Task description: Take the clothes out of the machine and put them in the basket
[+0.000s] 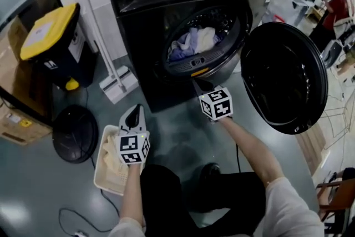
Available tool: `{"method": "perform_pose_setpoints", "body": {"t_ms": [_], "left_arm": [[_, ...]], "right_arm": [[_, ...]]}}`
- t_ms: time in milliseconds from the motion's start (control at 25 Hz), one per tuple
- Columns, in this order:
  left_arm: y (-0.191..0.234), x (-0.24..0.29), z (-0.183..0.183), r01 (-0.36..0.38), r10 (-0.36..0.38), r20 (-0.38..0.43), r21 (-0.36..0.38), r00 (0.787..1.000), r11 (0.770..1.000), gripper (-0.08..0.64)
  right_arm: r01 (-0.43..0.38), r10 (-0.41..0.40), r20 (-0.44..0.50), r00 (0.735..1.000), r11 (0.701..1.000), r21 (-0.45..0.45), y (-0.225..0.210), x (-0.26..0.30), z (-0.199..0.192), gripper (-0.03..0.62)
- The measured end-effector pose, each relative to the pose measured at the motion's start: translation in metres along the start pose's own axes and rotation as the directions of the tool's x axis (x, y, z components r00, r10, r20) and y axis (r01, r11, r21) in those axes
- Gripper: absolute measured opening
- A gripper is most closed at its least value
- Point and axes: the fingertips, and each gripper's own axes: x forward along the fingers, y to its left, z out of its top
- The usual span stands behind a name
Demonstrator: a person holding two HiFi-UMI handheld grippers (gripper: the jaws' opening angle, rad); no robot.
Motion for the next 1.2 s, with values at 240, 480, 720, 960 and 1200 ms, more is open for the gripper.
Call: {"method": "perform_pose_setpoints", "body": {"t_ms": [240, 480, 720, 960, 1200], "left_arm": [[-0.016, 0.011, 0.014, 0.057, -0.057, -0.002, 0.017, 0.998, 0.998, 0.018], [-0.023, 0.009, 0.027, 0.111, -0.111, 0.008, 0.025, 0.994, 0.993, 0.018], [-0.021, 0.019, 0.033, 0.112, -0.112, -0.01, 0.06, 0.994, 0.992, 0.018], [-0.009, 0.037, 0.047, 0.08, -0.077, -0.032, 0.092, 0.997, 0.993, 0.018], [0.006, 0.044, 0.045, 0.051, -0.047, -0.04, 0.107, 0.998, 0.993, 0.018]], "right_arm": [[0.06, -0.059, 0.027, 0.998, 0.997, -0.041, -0.028, -0.035, 0.027, 0.025], [0.112, -0.11, 0.037, 0.993, 0.992, -0.061, -0.031, -0.065, 0.038, 0.025], [0.12, -0.117, 0.077, 0.99, 0.992, -0.037, -0.038, -0.067, 0.044, 0.025], [0.134, -0.135, 0.136, 0.981, 0.991, 0.018, -0.063, -0.054, 0.06, 0.025], [0.118, -0.123, 0.125, 0.984, 0.992, 0.049, -0.065, -0.029, 0.049, 0.025]]}}
